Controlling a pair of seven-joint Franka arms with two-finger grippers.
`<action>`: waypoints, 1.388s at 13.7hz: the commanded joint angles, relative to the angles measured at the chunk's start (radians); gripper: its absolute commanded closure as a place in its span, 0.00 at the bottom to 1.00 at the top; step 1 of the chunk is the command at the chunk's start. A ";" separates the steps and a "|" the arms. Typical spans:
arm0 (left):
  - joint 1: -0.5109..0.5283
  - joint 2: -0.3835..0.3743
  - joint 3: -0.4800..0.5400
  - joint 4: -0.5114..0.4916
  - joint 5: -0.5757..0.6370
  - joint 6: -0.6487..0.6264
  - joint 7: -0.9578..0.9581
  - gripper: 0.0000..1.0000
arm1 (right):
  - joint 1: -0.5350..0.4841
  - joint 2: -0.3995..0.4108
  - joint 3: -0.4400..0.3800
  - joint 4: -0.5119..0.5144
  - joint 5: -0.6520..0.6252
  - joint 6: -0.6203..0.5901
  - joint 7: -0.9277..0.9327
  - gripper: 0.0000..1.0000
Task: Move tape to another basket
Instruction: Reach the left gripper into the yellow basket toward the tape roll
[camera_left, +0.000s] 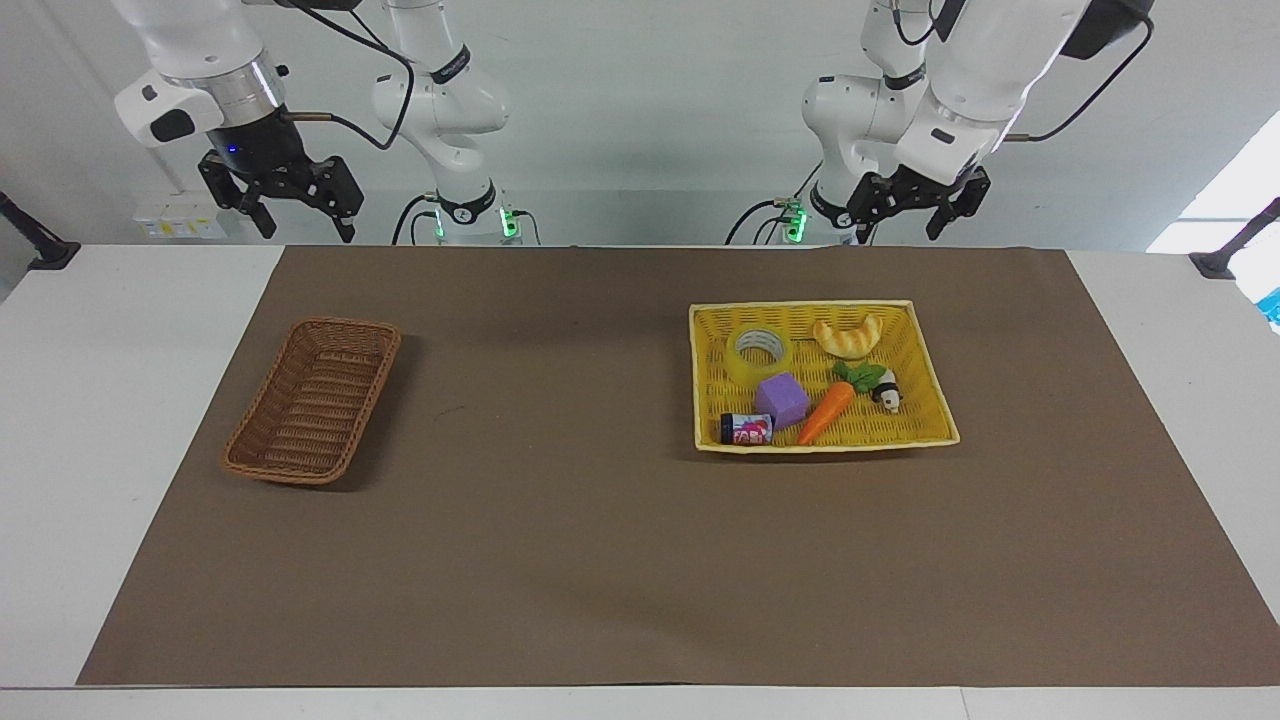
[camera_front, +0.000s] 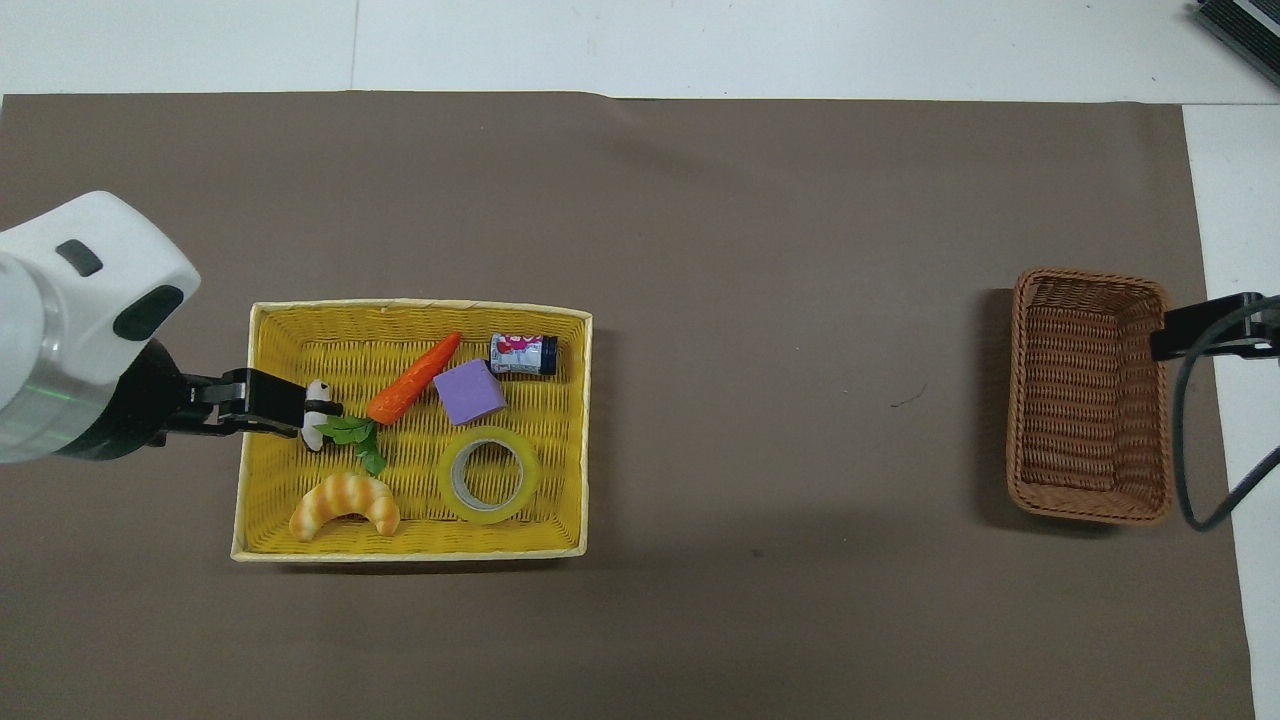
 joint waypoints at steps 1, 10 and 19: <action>-0.013 -0.050 0.010 -0.156 -0.011 0.129 -0.026 0.00 | 0.002 -0.020 -0.002 -0.021 0.002 -0.007 -0.026 0.00; -0.014 -0.056 0.007 -0.383 -0.015 0.364 -0.055 0.00 | 0.000 -0.020 -0.002 -0.021 0.002 -0.009 -0.028 0.00; -0.106 0.054 0.009 -0.552 -0.073 0.647 -0.064 0.00 | 0.000 -0.020 -0.002 -0.021 0.002 -0.009 -0.028 0.00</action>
